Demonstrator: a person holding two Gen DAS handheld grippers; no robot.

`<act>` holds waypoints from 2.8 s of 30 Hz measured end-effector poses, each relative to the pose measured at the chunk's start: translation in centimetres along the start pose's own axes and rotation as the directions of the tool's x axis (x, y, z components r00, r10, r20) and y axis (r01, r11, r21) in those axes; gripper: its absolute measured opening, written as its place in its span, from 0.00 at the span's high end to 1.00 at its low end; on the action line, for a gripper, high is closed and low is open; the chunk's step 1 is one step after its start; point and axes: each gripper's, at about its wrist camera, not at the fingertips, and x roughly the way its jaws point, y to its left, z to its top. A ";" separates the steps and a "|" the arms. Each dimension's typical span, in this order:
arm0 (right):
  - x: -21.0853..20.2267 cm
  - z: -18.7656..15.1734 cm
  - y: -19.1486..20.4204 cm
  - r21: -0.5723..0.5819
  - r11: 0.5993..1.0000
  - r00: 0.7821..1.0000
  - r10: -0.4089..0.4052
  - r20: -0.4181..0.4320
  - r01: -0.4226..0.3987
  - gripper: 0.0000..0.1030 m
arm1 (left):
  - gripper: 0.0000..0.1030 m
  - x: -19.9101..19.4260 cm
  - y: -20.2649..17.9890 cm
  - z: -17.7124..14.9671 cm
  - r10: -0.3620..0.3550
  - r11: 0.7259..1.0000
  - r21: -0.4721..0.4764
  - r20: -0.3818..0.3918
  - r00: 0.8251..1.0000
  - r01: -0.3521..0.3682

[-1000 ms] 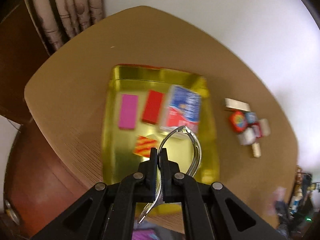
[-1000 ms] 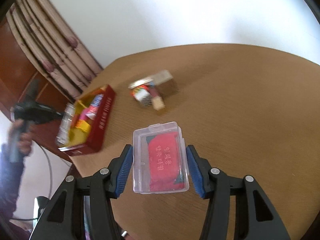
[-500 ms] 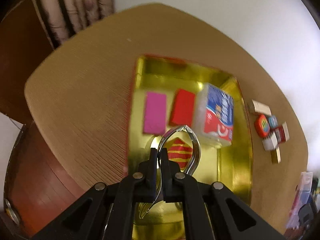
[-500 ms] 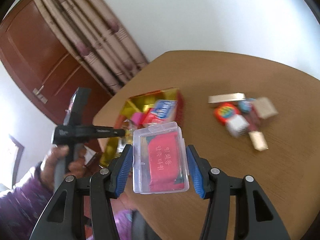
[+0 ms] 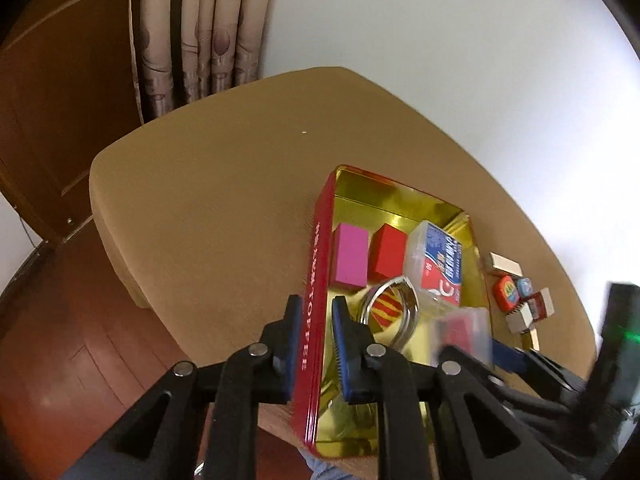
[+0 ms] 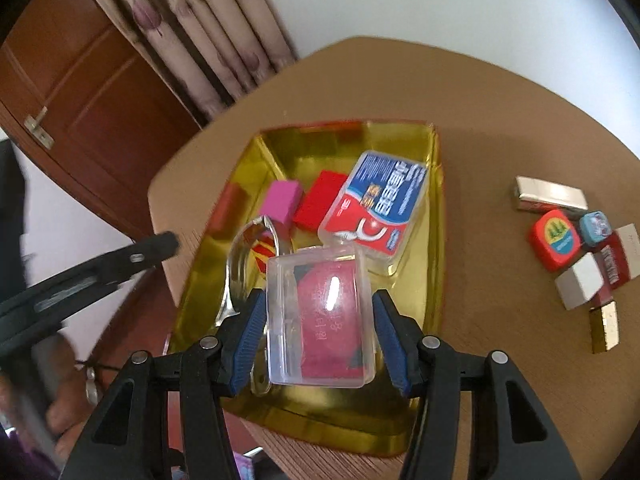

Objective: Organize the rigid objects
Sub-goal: 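Lower the silver clip and clear box into the tin and open both tools, then move the left tool to the white square tile and close on it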

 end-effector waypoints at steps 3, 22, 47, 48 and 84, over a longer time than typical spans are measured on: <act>1.4 -0.1 0.3 -0.023 0.998 0.998 -0.058 -0.021 0.058 0.50 | 0.83 -0.4 0.1 -0.6 -0.032 0.999 0.003 0.007 0.999 0.032; 5.7 3.8 0.9 -0.026 0.993 0.993 -0.112 -0.041 0.111 0.47 | 0.80 1.5 -0.6 -1.6 0.030 0.995 0.094 0.005 1.000 -0.031; -13.0 -16.3 -19.0 0.344 0.763 0.747 -0.631 0.209 0.548 0.06 | 0.72 0.7 -7.2 -4.5 0.017 0.946 0.325 -0.027 0.999 -0.008; -12.9 -16.9 -19.8 0.344 0.743 0.733 -0.654 0.187 0.574 0.06 | 0.72 0.6 -7.9 -4.6 -0.009 0.944 0.330 -0.047 0.999 0.024; -14.7 -20.4 -23.9 0.343 0.853 0.830 -0.490 0.265 0.394 0.00 | 0.69 16.0 -34.4 -5.0 -0.015 0.603 0.745 -0.349 0.937 0.287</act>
